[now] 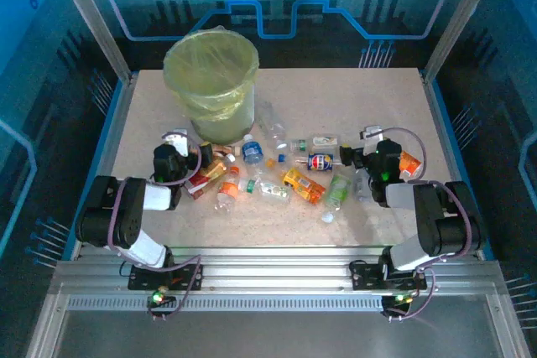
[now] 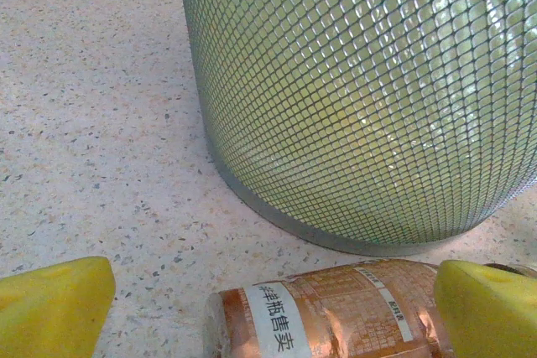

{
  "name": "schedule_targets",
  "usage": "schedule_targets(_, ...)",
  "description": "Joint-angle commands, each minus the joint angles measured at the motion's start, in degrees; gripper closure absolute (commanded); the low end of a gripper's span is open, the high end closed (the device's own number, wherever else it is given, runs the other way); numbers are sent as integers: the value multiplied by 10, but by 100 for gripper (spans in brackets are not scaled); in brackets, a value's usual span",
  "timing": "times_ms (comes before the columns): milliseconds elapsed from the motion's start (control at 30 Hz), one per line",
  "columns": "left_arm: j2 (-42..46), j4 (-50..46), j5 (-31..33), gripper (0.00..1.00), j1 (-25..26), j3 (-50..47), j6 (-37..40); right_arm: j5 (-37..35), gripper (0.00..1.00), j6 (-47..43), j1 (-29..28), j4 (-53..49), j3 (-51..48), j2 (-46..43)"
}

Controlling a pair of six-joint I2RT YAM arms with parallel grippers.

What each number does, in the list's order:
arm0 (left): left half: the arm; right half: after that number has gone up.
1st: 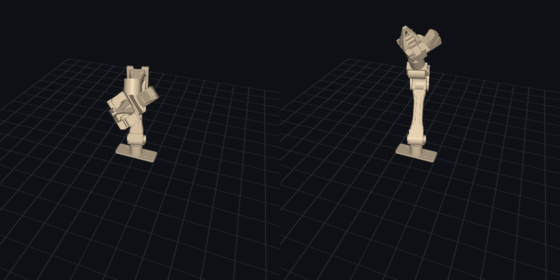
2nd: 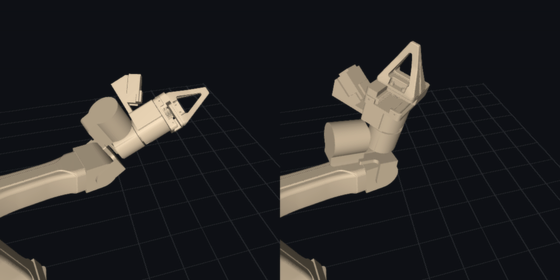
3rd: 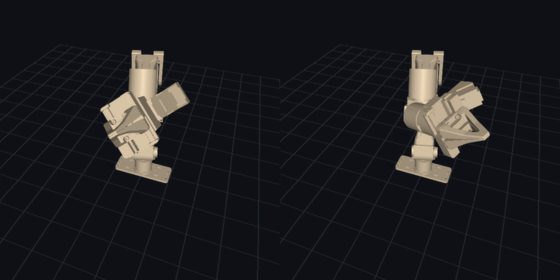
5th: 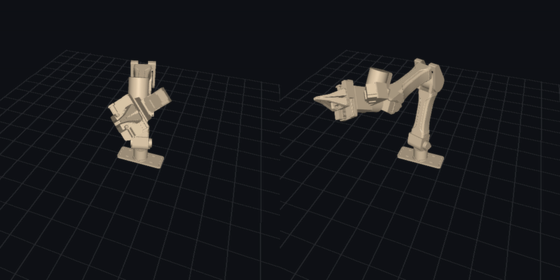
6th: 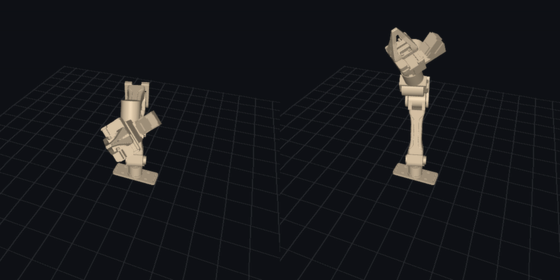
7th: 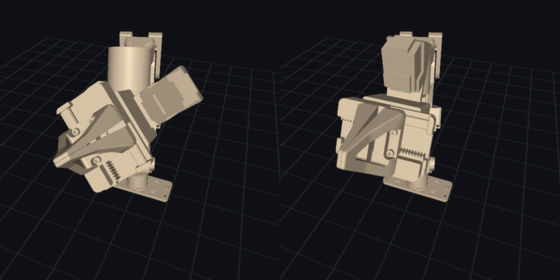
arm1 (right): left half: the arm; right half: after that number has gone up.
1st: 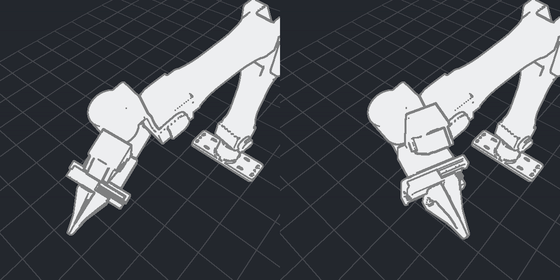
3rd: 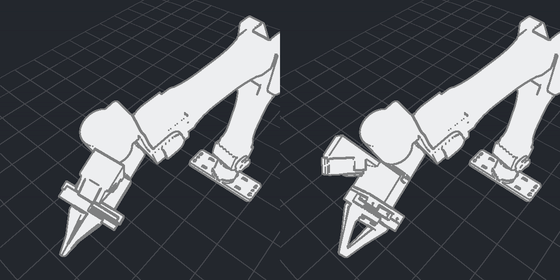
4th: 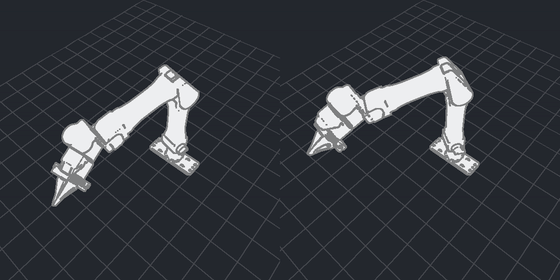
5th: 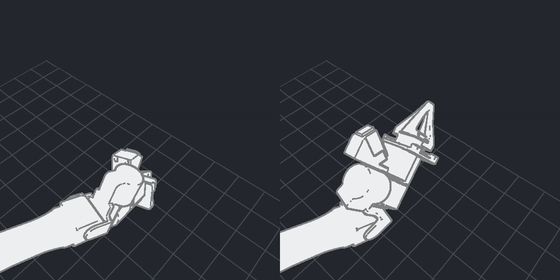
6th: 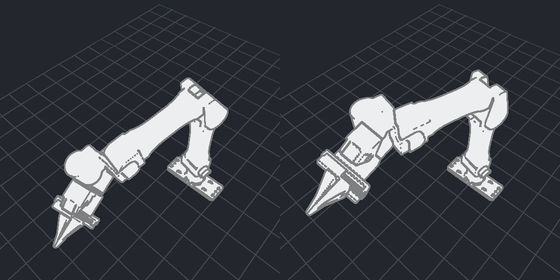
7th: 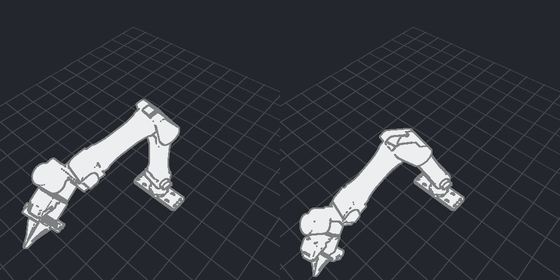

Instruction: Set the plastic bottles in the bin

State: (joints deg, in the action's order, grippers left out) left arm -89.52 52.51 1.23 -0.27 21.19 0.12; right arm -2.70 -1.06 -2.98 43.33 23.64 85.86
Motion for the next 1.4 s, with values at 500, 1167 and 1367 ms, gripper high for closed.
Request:
schedule_targets(500, 7, -2, 5, 1, 1, 8, 1, 2, 0, 5, -2, 4, 10, 5)
schedule_targets(1167, 8, 15, 10, 1, 1, -1, -1, 2, 0, 5, -2, 5, 9, 4)
schedule_targets(1367, 42, 28, 27, 1, 1, -23, -7, -16, 0, 12, -1, -35, 24, -15)
